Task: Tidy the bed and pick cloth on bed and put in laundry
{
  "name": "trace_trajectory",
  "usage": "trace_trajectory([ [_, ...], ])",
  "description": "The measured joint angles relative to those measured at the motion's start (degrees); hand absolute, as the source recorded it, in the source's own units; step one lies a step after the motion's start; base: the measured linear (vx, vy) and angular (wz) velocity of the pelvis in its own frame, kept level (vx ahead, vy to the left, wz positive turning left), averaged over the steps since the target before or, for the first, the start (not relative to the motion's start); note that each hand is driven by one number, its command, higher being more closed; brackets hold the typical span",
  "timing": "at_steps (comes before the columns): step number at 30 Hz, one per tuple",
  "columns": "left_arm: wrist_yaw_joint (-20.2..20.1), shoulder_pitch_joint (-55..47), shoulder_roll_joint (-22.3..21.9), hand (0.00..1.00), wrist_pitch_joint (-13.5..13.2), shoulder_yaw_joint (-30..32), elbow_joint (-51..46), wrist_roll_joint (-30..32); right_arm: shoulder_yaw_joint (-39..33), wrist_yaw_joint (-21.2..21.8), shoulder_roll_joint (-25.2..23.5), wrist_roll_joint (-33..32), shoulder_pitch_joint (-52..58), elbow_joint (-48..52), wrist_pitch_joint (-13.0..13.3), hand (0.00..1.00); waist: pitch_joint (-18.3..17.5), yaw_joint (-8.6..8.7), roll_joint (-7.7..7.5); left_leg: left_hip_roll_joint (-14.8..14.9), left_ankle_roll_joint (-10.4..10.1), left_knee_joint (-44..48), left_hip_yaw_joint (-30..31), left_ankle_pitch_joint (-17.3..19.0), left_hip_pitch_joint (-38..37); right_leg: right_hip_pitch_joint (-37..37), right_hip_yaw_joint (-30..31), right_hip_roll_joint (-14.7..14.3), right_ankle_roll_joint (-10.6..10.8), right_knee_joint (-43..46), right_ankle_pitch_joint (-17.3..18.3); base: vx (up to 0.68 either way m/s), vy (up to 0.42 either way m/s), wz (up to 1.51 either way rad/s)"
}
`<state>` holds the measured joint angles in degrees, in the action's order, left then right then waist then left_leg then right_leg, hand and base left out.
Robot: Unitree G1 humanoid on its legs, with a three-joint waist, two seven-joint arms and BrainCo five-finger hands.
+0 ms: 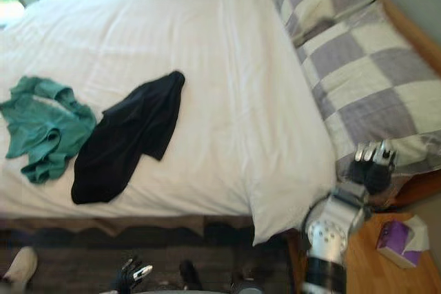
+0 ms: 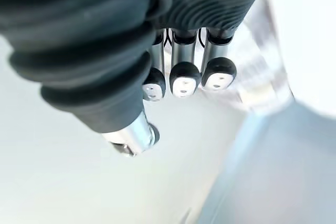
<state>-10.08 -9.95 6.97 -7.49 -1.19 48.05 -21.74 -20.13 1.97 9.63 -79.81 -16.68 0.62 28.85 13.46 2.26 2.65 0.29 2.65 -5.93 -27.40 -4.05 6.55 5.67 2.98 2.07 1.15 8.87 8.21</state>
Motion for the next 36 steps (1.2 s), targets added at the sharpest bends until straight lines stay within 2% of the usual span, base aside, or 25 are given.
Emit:
trace_trajectory([
  [2, -0.6, 3.0, 0.2, 0.00, 1.0, -2.3, -1.3, -6.0, 0.0, 1.5, 1.9, -4.8, -8.7, 0.1, 2.9, 1.00, 5.8, -0.42, 0.20, 0.0, 0.6, 0.2, 1.2, -1.3, 2.2, 2.9, -0.8, -0.1, 0.0, 2.2, 0.1, -0.12, -0.009, 0.26],
  [4, -0.8, 4.7, 0.2, 0.00, 1.0, -2.5, -2.3, -8.2, -0.1, 2.5, 3.4, -6.7, -12.2, 1.6, 4.7, 1.00, 8.3, -1.76, 0.38, -0.2, 0.7, 0.3, 1.4, -1.9, 4.3, 5.8, -0.8, 0.0, 0.3, 4.3, 0.6, -0.08, 0.004, 0.17],
  [6, -0.9, 5.7, -0.2, 0.00, 0.9, -3.8, -3.8, -8.6, 1.0, 1.9, 4.4, -6.6, -14.2, 4.0, 6.0, 1.00, 9.6, -2.21, 1.21, -0.7, 1.1, 0.3, 1.6, -2.2, 6.7, 9.1, -0.9, 0.4, 0.6, 6.6, 1.4, -0.03, 0.027, 0.15],
  [10, 0.4, 8.8, -1.2, 0.00, 0.0, -7.3, -4.8, -9.3, 5.6, -2.5, 5.0, -6.5, -17.0, 5.1, 8.5, 1.00, 11.4, -3.40, 3.21, -1.7, 1.3, 0.3, 1.9, -3.2, 13.0, 17.7, -0.9, 1.5, 1.0, 11.6, 3.1, 0.00, 0.030, 0.11],
  [13, 0.6, 10.5, -2.2, 0.00, -1.7, -9.1, -6.7, -11.0, 7.0, -3.6, 4.9, -6.6, -17.8, 4.7, 9.3, 1.00, 14.2, -3.64, 4.57, -2.2, 1.4, 0.3, 2.3, -4.4, 16.2, 21.8, -2.0, 2.3, 0.9, 14.4, 4.1, 0.02, 0.017, 0.22],
  [16, 0.5, 11.9, -2.3, 0.00, -2.1, -10.2, -7.7, -13.7, 7.1, -3.5, 4.3, -6.8, -17.9, 2.8, 9.5, 1.00, 15.8, -3.84, 4.90, -2.2, 1.4, 0.3, 2.2, -5.0, 18.8, 25.6, -2.1, 2.4, 0.7, 16.5, 4.5, 0.04, -0.003, 0.06],
  [19, -0.1, 12.9, -2.9, 0.00, -2.2, -12.0, -8.3, -16.0, 5.7, 0.4, 3.6, -9.1, -17.0, 0.6, 9.0, 1.00, 16.1, -3.78, 5.18, -2.4, 1.4, 0.3, 1.2, -5.2, 20.1, 28.4, -1.6, 2.6, 0.6, 18.9, 5.1, 0.06, 0.006, -0.08],
  [20, -0.3, 13.1, -3.5, 0.00, -2.3, -12.3, -8.4, -16.0, 4.4, 2.9, 3.1, -10.3, -16.6, 0.6, 8.6, 1.00, 16.2, -3.47, 5.42, -2.4, 1.3, 0.3, 1.1, -5.2, 20.1, 28.9, -1.6, 2.6, 0.6, 19.7, 5.1, 0.05, 0.009, -0.06],
  [22, -0.7, 13.4, -4.6, 0.00, -3.0, -12.9, -8.5, -16.0, 2.5, 6.4, 1.9, -11.7, -15.3, 0.6, 7.9, 1.00, 16.2, -3.10, 5.43, -2.3, 1.0, 0.3, 1.0, -5.2, 20.1, 29.2, -1.4, 2.6, 0.5, 20.0, 5.2, 0.05, 0.007, -0.07],
  [23, -0.8, 13.5, -5.1, 0.00, -3.2, -13.6, -8.5, -16.0, 2.2, 8.6, 1.1, -12.1, -13.0, 0.5, 7.7, 1.00, 16.2, -3.10, 5.43, -2.3, 0.1, 0.3, 0.9, -5.2, 20.2, 29.5, -0.9, 2.5, 0.5, 19.9, 5.3, 0.05, 0.003, -0.07],
  [26, -0.7, 13.5, -6.7, 0.00, -3.7, -14.0, -8.0, -17.7, 2.2, 11.7, -1.2, -11.4, -7.9, 1.3, 7.8, 1.00, 16.3, -2.38, 5.29, -2.0, -0.3, 0.3, -0.1, -5.0, 20.6, 29.6, 0.1, 2.1, 0.3, 18.5, 5.4, 0.04, 0.022, -0.15],
  [28, -0.5, 13.5, -7.0, 0.00, -4.4, -13.8, -7.8, -17.7, 2.4, 12.0, -2.9, -9.8, -4.5, 1.2, 8.2, 1.00, 16.3, -1.46, 4.99, -1.8, -0.5, 0.3, -0.5, -4.8, 20.2, 28.9, 0.6, 1.9, 0.4, 17.4, 5.3, 0.03, 0.034, -0.17],
  [31, 1.2, 13.6, -8.3, 0.00, -4.5, -9.9, -6.6, -17.6, 1.7, 11.6, -5.2, -10.2, 3.5, -3.7, 9.2, 1.00, 16.1, -0.90, 3.20, -1.0, -0.7, 0.3, -1.3, -4.5, 19.2, 27.0, 1.2, 0.9, 0.4, 14.7, 3.8, 0.04, 0.033, -0.20],
  [34, 1.9, 14.4, -8.7, 0.00, -4.1, -8.0, -6.1, -17.5, -2.4, 7.8, -7.8, -16.7, 10.0, -17.5, 8.2, 1.00, 16.2, -0.88, 2.39, -0.1, -0.5, 0.3, -2.4, -3.9, 18.4, 25.3, 1.9, 0.0, 0.3, 12.3, 2.5, 0.05, 0.030, -0.27],
  [36, 3.0, 14.4, -8.9, 0.00, -3.8, -7.0, -6.0, -17.5, -4.3, 7.2, -9.6, -19.4, 13.2, -20.8, 7.0, 1.00, 16.3, 0.13, 2.31, -0.1, -0.1, 0.3, -3.8, -3.5, 17.9, 25.1, 3.1, -0.2, 0.5, 11.9, 2.3, 0.06, 0.046, -0.40],
])
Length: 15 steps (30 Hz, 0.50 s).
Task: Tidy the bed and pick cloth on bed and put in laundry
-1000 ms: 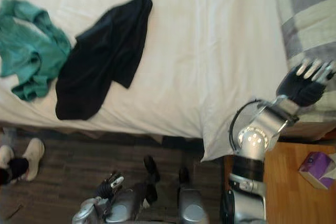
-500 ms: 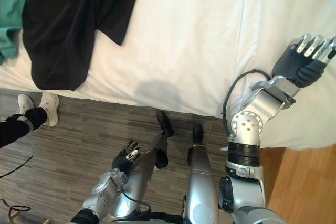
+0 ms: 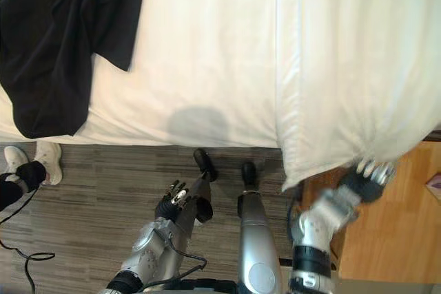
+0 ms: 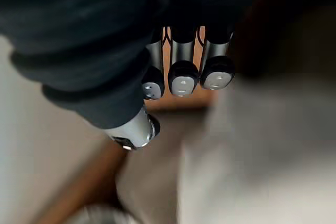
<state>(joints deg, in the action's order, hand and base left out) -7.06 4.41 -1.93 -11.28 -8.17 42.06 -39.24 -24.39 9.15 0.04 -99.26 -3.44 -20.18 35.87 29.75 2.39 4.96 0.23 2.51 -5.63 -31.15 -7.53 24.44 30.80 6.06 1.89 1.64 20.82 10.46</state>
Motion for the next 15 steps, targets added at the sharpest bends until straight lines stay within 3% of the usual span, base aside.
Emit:
trace_trajectory([
  [2, 0.8, 0.1, 0.1, 0.00, 1.2, 0.8, 0.0, 0.6, -1.4, -0.2, 0.2, -0.6, 2.8, -0.7, -1.9, 1.00, 0.3, 1.53, -0.44, 0.3, 1.0, 0.0, -1.9, 0.9, -2.3, -2.1, 1.4, -0.4, 0.5, -1.1, -0.7, 0.05, 0.064, -0.49],
  [4, 0.7, 0.5, -0.5, 0.00, 1.0, 1.3, -0.1, 2.4, -2.8, 0.6, 0.9, -0.5, 4.6, -1.0, -3.5, 1.00, 0.3, 1.51, -0.77, 0.8, 1.0, 0.4, -3.0, 1.8, -4.5, -4.9, 2.3, -0.8, 0.6, -3.0, -1.5, 0.05, 0.064, -0.37],
  [5, 0.4, 0.7, -0.5, 0.00, 0.5, 1.3, -0.2, 3.9, -3.0, 1.4, 1.1, -0.5, 5.4, -1.0, -4.5, 0.00, 0.3, 1.51, -0.99, 1.3, 1.1, 2.0, -3.1, 2.7, -4.7, -6.0, 2.4, -0.8, 0.6, -3.8, -1.7, 0.08, 0.041, -0.23],
  [7, -1.0, 0.8, -0.5, 0.00, -0.5, 0.9, -0.2, 6.2, -3.0, 1.9, 1.0, 1.5, 6.1, -1.5, -6.3, 0.00, 0.2, 1.44, -1.68, 2.1, 1.0, 4.1, -3.2, 4.1, -5.7, -8.2, 2.5, -0.9, 0.4, -4.8, -1.9, 0.09, -0.001, -0.08],
  [10, -3.0, 0.6, 0.2, 0.00, -0.6, -2.5, -0.2, 9.7, 0.0, -0.3, 1.1, 14.5, 6.4, -2.7, -9.5, 0.00, 0.0, 1.19, -2.81, 2.9, 0.8, 5.8, -3.6, 5.5, -8.2, -11.8, 2.6, -1.1, 0.5, -6.0, -2.1, 0.10, -0.019, -0.09],
  [12, -3.2, 0.3, 0.2, 0.00, -0.6, -4.7, -0.2, 11.7, 4.1, -2.7, 1.2, 26.5, 6.6, -3.6, -12.1, 0.00, -0.3, 0.97, -3.76, 3.1, 0.7, 5.9, -4.0, 6.0, -10.4, -14.3, 2.8, -1.2, 0.5, -6.8, -2.1, 0.12, -0.022, -0.13],
  [13, -2.3, -0.1, 0.2, 0.00, -0.6, -5.7, -0.2, 12.1, 8.0, -4.2, 1.2, 36.4, 7.3, -4.2, -14.2, 0.00, -0.8, 0.67, -4.56, 3.2, 0.5, 5.9, -4.3, 6.4, -12.0, -16.0, 2.8, -1.2, 0.5, -7.4, -2.1, 0.15, -0.022, -0.14],
  [14, 0.1, -0.5, 0.7, 0.00, -1.2, -6.0, -0.2, 13.7, 12.2, -6.1, 1.3, 50.3, 8.2, -5.5, -16.4, 0.00, -1.7, 0.04, -5.42, 3.2, 0.3, 5.8, -4.4, 6.5, -13.5, -17.7, 2.8, -1.2, 0.5, -7.9, -2.1, 0.14, -0.026, -0.12],
  [15, 1.8, -0.8, 0.8, 0.00, -2.1, -6.2, -0.2, 14.8, 14.7, -7.0, 1.4, 58.2, 8.6, -6.9, -17.2, 0.00, -2.6, -0.21, -5.82, 3.2, 0.3, 5.6, -4.2, 6.5, -13.9, -18.1, 2.7, -1.2, 0.5, -8.0, -2.1, 0.12, -0.039, 0.06],
])
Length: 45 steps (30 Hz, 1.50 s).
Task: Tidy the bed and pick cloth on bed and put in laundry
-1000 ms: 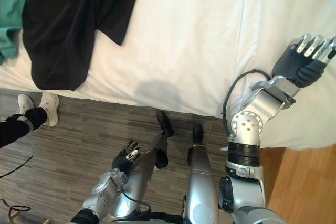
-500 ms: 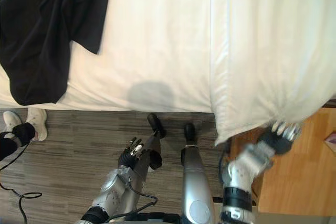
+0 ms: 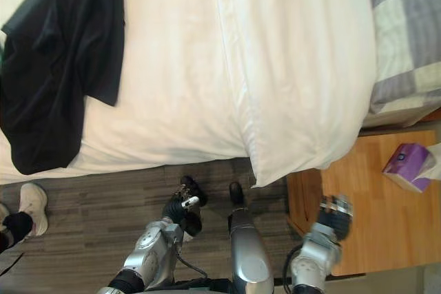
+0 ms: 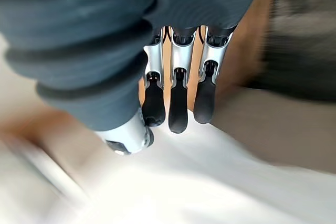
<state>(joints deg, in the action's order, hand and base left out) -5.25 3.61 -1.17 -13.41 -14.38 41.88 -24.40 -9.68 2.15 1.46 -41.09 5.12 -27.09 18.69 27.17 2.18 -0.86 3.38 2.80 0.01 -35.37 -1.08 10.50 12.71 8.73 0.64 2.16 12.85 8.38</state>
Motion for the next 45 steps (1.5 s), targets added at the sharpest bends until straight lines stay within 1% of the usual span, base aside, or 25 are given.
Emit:
trace_trajectory([
  [2, 5.7, -0.7, 1.1, 0.00, -1.7, -0.1, 0.0, 3.1, 12.4, -2.2, 1.7, 26.3, 0.2, -9.8, -1.8, 0.00, -4.2, -0.16, -0.86, -0.3, -0.3, -0.2, 3.3, -0.3, -0.8, -2.4, -2.1, 0.1, 0.0, -1.4, 0.0, 0.15, -0.055, 0.51],
  [4, 6.4, -0.8, 2.5, 0.00, -1.7, 0.0, 0.1, 4.6, 17.6, -2.9, 1.6, 36.6, -0.4, -14.6, -3.4, 0.00, -6.5, -0.64, -0.96, -0.6, -0.5, 0.3, 6.6, -0.3, -1.8, -5.8, -4.6, 0.5, 0.0, -3.2, 0.0, 0.13, -0.049, 0.79],
  [7, 7.3, -1.0, 4.4, 0.00, -0.7, 1.1, 3.0, 8.3, 17.8, -2.7, 1.2, 35.1, -0.6, -19.4, -4.9, 0.00, -8.7, -2.29, -1.09, -0.5, -0.8, 3.8, 7.8, 2.9, -3.9, -11.0, -8.6, 1.7, -0.5, -3.9, 0.9, 0.09, -0.007, 0.54],
  [10, 8.2, -2.0, 4.4, 0.00, 1.7, 1.4, 8.2, 8.3, 16.0, -2.3, 1.7, 30.3, -0.6, -21.1, -5.9, 0.00, -10.6, -1.20, -0.68, 0.6, -0.9, 10.7, 6.4, 8.3, -3.8, -13.4, -10.6, 3.2, 0.1, -2.5, 3.2, 0.04, 0.059, 0.16],
  [13, 8.0, -4.9, 4.0, 0.00, 2.0, 1.0, 11.1, 10.6, 13.1, -1.0, 3.2, 29.1, -0.2, -24.9, -6.9, 0.00, -13.6, 0.29, -0.31, -2.3, 0.2, 8.0, 8.3, 6.9, -5.8, -13.3, -12.7, 5.5, 1.6, 0.5, 4.4, 0.03, 0.130, 0.30],
  [14, 7.9, -5.4, 4.5, 0.00, 1.8, 1.2, 11.9, 12.7, 11.6, -0.2, 2.9, 30.2, 1.3, -26.3, -7.4, 0.00, -15.4, 0.42, -1.07, -3.4, -2.7, 7.4, 8.6, 8.1, -5.7, -13.5, -13.4, 6.9, 1.9, 0.3, 4.5, 0.04, 0.147, 0.37],
  [15, 7.7, -5.3, 5.6, 0.00, 1.5, 2.1, 11.8, 14.0, 10.4, -0.1, 1.7, 31.2, 1.4, -26.5, -7.2, 0.00, -15.0, 0.74, -2.84, -2.0, -1.2, 13.7, 7.0, 10.5, -4.1, -14.1, -13.1, 8.4, 1.7, -0.1, 4.8, 0.04, 0.102, 0.23],
  [16, 7.7, -5.0, 5.8, 0.00, 1.5, 2.6, 11.9, 14.7, 10.0, -0.1, 1.4, 31.6, 1.3, -26.5, -7.1, 0.00, -15.1, 0.65, -2.74, 0.6, -0.4, 19.2, 6.8, 12.3, -3.1, -14.4, -13.1, 8.8, 1.7, 0.0, 4.8, 0.03, 0.057, -0.05],
  [17, 7.2, -4.9, 6.0, 0.00, 1.1, 2.8, 12.4, 17.0, 9.8, 0.0, 1.4, 32.8, 1.4, -26.8, -6.4, 0.00, -15.5, 0.69, -3.54, 6.4, -2.3, 25.7, 8.4, 13.2, -1.7, -14.3, -12.2, 9.6, 1.9, 0.6, 4.9, 0.01, 0.089, -0.21],
  [18, 6.8, -5.0, 5.9, 0.00, 0.7, 2.9, 13.0, 18.2, 9.8, 0.1, 1.7, 33.0, 1.6, -26.8, -5.7, 0.00, -15.7, 0.99, -3.14, 9.5, -3.7, 26.8, 9.9, 13.2, -1.6, -14.0, -11.5, 9.6, 2.1, 1.2, 5.0, 0.00, 0.138, -0.32],
  [20, 5.5, -5.3, 5.7, 0.00, -0.1, 1.0, 14.2, 21.9, 9.8, 0.2, 4.0, 33.2, 1.3, -26.9, -3.6, 0.00, -16.2, 2.11, -0.35, 19.7, -8.3, 25.0, 18.9, 11.0, -2.0, -11.1, -8.5, 9.7, 5.3, 6.8, 7.4, -0.05, 0.349, -0.39],
  [22, 5.9, -5.2, 5.7, 0.00, -1.2, -0.4, 15.1, 22.9, 9.5, 0.3, 5.4, 33.0, 1.0, -28.3, -3.2, 0.00, -16.3, 2.16, 0.01, 21.9, -9.7, 22.2, 24.0, 9.9, -4.0, -8.3, -4.9, 11.7, 8.6, 10.9, 9.5, -0.08, 0.650, -0.63],
  [23, 6.5, -5.2, 5.6, 0.00, -1.6, -2.0, 15.7, 22.7, 9.3, 0.7, 6.7, 33.5, 0.9, -29.3, -3.4, 0.00, -16.2, 2.31, 0.56, 21.2, -17.8, 21.1, 24.8, 10.9, -6.6, -7.6, -2.2, 13.7, 10.9, 10.9, 9.5, -0.08, 0.651, -0.76],
  [24, 7.0, -4.8, 6.7, 0.00, -2.1, -2.3, 15.5, 22.8, 9.1, 0.7, 5.8, 33.6, 0.3, -30.7, -3.7, 0.00, -15.9, 2.05, -0.97, 19.2, -17.7, 23.6, 23.0, 12.2, -6.7, -7.6, -0.4, 16.0, 11.7, 9.7, 8.8, -0.11, 0.681, -1.01],
  [25, 8.2, -4.4, 7.6, 0.00, -2.8, -2.5, 15.5, 22.7, 8.3, 1.8, 5.6, 34.4, 0.3, -32.1, -3.9, 0.00, -15.9, 1.79, -2.36, 16.6, -17.3, 26.2, 19.7, 15.2, -7.1, -8.1, 2.8, 19.0, 11.7, 5.3, 2.9, -0.20, 0.694, -1.27],
  [26, 9.2, -4.9, 8.1, 0.00, -2.9, -2.1, 15.7, 20.5, 7.8, 2.7, 6.0, 36.8, -0.9, -32.8, -3.9, 0.00, -15.4, 1.33, -1.40, 15.9, -16.9, 27.6, 16.2, 17.4, -7.8, -6.7, 3.9, 19.6, 9.0, 2.9, -6.3, -0.21, 0.701, -1.33],
  [27, 9.4, -5.4, 8.4, 0.00, -2.8, -1.4, 15.7, 19.3, 8.2, 3.0, 6.4, 37.7, -1.1, -32.8, -3.7, 0.00, -15.4, 1.49, -0.76, 15.8, -16.1, 27.1, 14.2, 18.1, -8.5, -5.8, 2.9, 19.5, 5.5, 1.6, -10.8, -0.23, 0.717, -1.29],
  [28, 9.3, -6.5, 9.0, 0.00, -3.0, 0.6, 14.8, 17.9, 10.1, 3.6, 7.1, 39.6, -1.0, -32.9, -3.3, 0.00, -15.2, 0.83, -0.29, 15.0, -13.8, 24.6, 10.9, 16.9, -10.6, -4.4, -2.5, 19.3, 0.9, 1.3, -15.0, -0.18, 0.643, -0.90],
  [30, 9.2, -7.5, 10.3, 0.00, -3.1, 4.2, 12.2, 18.2, 13.6, 4.7, 8.2, 42.6, -0.9, -33.4, -2.3, 0.00, -15.3, 0.33, -0.42, 12.6, -11.0, 19.2, 8.7, 14.1, -12.3, -4.6, -11.5, 17.1, 4.1, 5.2, -11.0, -0.12, 0.498, -0.29],
  [31, 8.5, -7.3, 11.5, 0.00, -3.2, 4.3, 11.2, 18.5, 15.1, 5.3, 8.5, 43.8, -1.0, -33.2, -1.5, 0.00, -15.4, 0.66, -0.32, 10.8, -9.4, 15.1, 9.0, 11.7, -12.6, -5.4, -14.7, 13.8, 4.8, 7.8, -7.1, -0.04, 0.277, 0.38],
  [32, 8.0, -7.0, 11.9, 0.00, -3.2, 4.3, 11.0, 19.0, 15.4, 5.9, 8.6, 44.4, -1.0, -32.8, -1.3, 0.00, -15.4, 0.55, -0.34, 9.7, -8.5, 13.3, 9.4, 10.4, -12.6, -5.8, -15.4, 11.9, 4.8, 8.8, -5.3, -0.01, 0.355, 0.55],
  [34, 7.3, -6.5, 11.3, 0.00, -2.4, 3.0, 9.9, 19.3, 18.8, 6.8, 9.6, 45.0, -0.8, -31.1, -1.4, 0.00, -15.3, 0.68, -0.31, 4.8, -6.2, 7.9, 11.0, 7.2, -12.6, -8.4, -15.8, 5.4, 3.0, 8.2, 3.2, -0.01, 0.251, 0.54],
  [36, 6.1, -6.6, 8.9, 0.00, -1.0, 1.0, 9.1, 18.6, 21.9, 6.8, 10.9, 45.5, -0.8, -29.8, -1.7, 0.00, -15.9, 0.81, -0.29, 1.1, -4.9, 6.0, 13.2, 6.1, -12.6, -12.1, -14.9, 5.0, 0.7, 3.0, 5.4, -0.06, 0.117, 0.57],
  [39, 5.6, -5.8, 7.3, 0.00, 0.0, -1.4, 9.1, 15.7, 22.8, 6.2, 10.8, 42.8, -0.8, -29.5, -3.7, 0.00, -16.6, 1.69, -0.30, -1.1, -4.3, 1.8, 17.5, 2.4, -12.5, -14.2, -11.1, 5.1, -0.1, -1.2, 6.4, -0.05, 0.032, 0.86],
  [45, 9.5, -7.9, 6.0, 0.00, 2.5, 0.2, 10.7, 11.1, 25.9, 6.5, 11.0, 34.2, -0.9, -30.3, -7.4, 0.00, -17.5, 0.05, -1.12, -0.2, -6.1, -5.6, 20.2, -2.9, -16.2, -17.0, -14.2, 3.1, -1.2, -2.4, 5.3, -0.05, -0.077, 0.27],
])
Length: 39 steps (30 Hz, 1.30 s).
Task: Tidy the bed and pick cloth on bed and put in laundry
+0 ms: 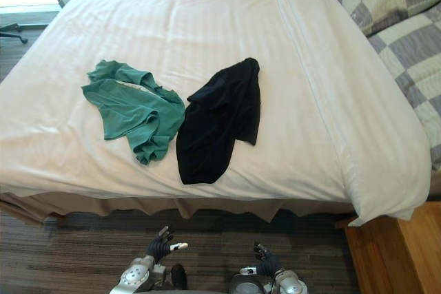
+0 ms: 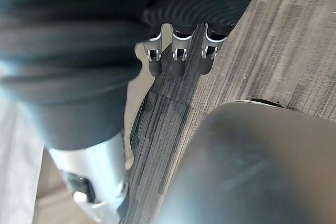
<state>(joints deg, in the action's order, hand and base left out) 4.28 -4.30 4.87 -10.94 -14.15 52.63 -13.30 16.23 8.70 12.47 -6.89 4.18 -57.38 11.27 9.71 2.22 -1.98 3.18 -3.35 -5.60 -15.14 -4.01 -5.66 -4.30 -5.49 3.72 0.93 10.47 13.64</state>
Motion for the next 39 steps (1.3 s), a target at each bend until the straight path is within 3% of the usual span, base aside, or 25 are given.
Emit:
trace_trajectory([
  [11, 1.0, 0.3, -1.1, 0.00, 1.8, 4.0, 3.1, -1.6, -0.3, 2.2, 0.0, -11.9, -0.5, -2.1, -1.4, 0.00, -1.3, 0.30, 1.57, 1.9, -0.7, -0.3, -1.7, -0.6, -1.5, -1.6, 2.2, -2.0, -0.6, -4.1, -3.2, -0.07, -0.030, -0.12],
  [15, 2.7, 0.5, -1.8, 0.00, 2.5, 7.2, 4.7, -13.3, -3.6, -0.1, -1.0, -20.0, 0.2, -2.3, -4.3, 0.00, -1.6, 0.54, 2.14, 2.0, -0.7, -0.3, -2.4, -0.5, -1.5, -2.1, 3.2, -2.2, -0.4, -5.6, -4.2, -0.02, 0.008, -0.08],
  [21, 9.3, -1.2, -0.9, 0.00, 2.8, 24.7, 9.2, -30.9, -18.3, -8.2, -5.2, -32.3, 1.5, -6.2, -5.3, 0.00, -1.9, 0.35, 3.38, 2.8, -1.5, -0.3, -6.6, 0.5, -2.6, -1.9, 5.1, -2.7, -0.5, -6.0, -4.6, 0.05, -0.003, -0.27],
  [24, 12.6, -2.0, 0.8, 0.00, 2.8, 35.3, 9.2, -40.2, -26.9, -12.9, -5.1, -36.5, 4.6, -4.2, -5.1, 0.00, -2.3, -0.22, 4.14, 3.1, -1.9, -0.3, -7.9, 0.9, -2.6, -2.0, 5.2, -2.7, -0.5, -6.1, -4.6, 0.10, -0.011, -0.10],
  [26, 17.0, -2.3, 2.5, 0.00, 2.9, 44.9, 6.9, -44.7, -34.0, -17.6, -5.2, -37.4, 6.9, 0.2, -4.4, 0.00, -2.5, -0.28, 4.34, 3.3, -2.0, -0.3, -8.1, 1.1, -2.6, -2.2, 4.5, -2.6, -0.5, -6.2, -4.6, 0.04, -0.019, 0.03],
  [30, 24.5, -2.2, 7.0, 0.00, 4.3, 56.4, -2.6, -44.7, -46.2, -23.9, -4.7, -35.1, 10.2, 8.0, -1.8, 0.00, -2.5, -2.12, 4.19, 3.3, -1.9, -0.3, -9.3, 1.8, -3.4, -3.0, 4.1, -2.4, -0.2, -6.3, -4.4, 0.01, -0.008, -0.05],
  [33, 29.6, -2.5, 13.7, 0.00, 4.6, 65.5, -10.2, -44.5, -55.5, -29.2, -1.9, -24.4, 11.3, 12.7, -0.7, 0.00, -4.6, -2.21, 3.53, 3.0, -2.0, -0.3, -9.2, 2.7, -3.5, -3.3, 2.1, -1.8, 0.1, -6.2, -3.9, 0.02, 0.000, 0.06],
  [35, 31.4, -2.4, 19.5, 0.00, 5.4, 71.4, -14.3, -43.9, -62.1, -34.8, 2.6, -14.9, 11.3, 16.5, -0.8, 0.00, -5.5, -2.33, 3.17, 2.7, -1.8, -0.3, -9.0, 2.9, -3.6, -3.5, 1.2, -1.4, 0.4, -6.1, -3.8, 0.04, 0.022, 0.06],
  [36, 32.1, -2.5, 25.1, 0.00, 5.9, 75.1, -16.1, -41.3, -66.1, -37.5, 7.0, -9.2, 11.3, 21.5, -1.0, 0.00, -5.6, -2.62, 2.88, 2.5, -1.8, -0.3, -8.9, 3.2, -4.3, -4.3, 0.4, -1.1, 0.7, -6.0, -3.6, 0.04, 0.022, 0.05],
  [37, 32.1, -2.6, 26.3, 0.00, 6.1, 75.7, -16.3, -40.2, -66.6, -37.8, 8.1, -8.2, 11.4, 22.5, -1.0, 0.00, -5.7, -2.65, 2.82, 2.4, -1.8, -0.3, -8.8, 3.2, -4.4, -4.4, 0.2, -1.1, 0.7, -6.0, -3.6, 0.03, 0.017, 0.06],
  [39, 31.9, -4.2, 36.9, 0.00, 7.2, 78.2, -17.1, -31.8, -66.6, -37.0, 18.6, -0.6, 11.1, 30.5, -1.5, 0.00, -7.0, -2.75, 2.05, 2.1, -1.8, -0.3, -8.4, 3.4, -4.5, -4.4, -0.3, -0.8, 1.1, -5.9, -3.3, 0.03, 0.011, 0.06],
])
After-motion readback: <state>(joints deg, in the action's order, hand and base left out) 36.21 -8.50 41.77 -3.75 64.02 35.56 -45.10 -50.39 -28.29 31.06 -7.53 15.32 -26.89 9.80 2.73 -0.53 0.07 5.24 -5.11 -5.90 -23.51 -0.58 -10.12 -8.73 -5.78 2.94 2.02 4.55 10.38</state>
